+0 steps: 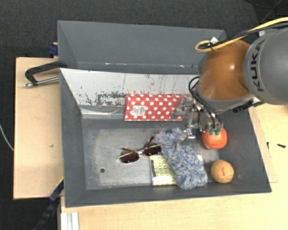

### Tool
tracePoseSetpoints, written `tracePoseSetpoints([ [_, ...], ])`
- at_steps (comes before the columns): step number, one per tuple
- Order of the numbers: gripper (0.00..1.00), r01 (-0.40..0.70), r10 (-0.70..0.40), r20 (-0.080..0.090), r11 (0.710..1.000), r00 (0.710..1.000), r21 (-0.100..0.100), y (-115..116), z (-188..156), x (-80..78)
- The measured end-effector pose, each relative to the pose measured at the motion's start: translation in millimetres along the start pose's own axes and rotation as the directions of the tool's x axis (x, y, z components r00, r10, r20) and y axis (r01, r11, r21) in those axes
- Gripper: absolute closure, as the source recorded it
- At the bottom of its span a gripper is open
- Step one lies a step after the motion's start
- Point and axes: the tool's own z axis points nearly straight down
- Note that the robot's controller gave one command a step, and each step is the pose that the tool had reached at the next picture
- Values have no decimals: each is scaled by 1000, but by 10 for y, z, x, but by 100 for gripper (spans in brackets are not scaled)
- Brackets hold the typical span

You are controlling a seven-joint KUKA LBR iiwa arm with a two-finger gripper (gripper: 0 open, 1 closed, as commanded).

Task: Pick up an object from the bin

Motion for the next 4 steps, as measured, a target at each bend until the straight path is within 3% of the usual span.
tracePoseSetpoints([
  [1,100,-153,153,2,988,988,-1,204,599,25],
  [2,100,-152,153,2,988,988,-1,205,598,25],
  [3,100,-159,159,5,987,987,-2,241,356,-15],
  [4,100,-130,130,4,991,991,-1,250,-256,4],
])
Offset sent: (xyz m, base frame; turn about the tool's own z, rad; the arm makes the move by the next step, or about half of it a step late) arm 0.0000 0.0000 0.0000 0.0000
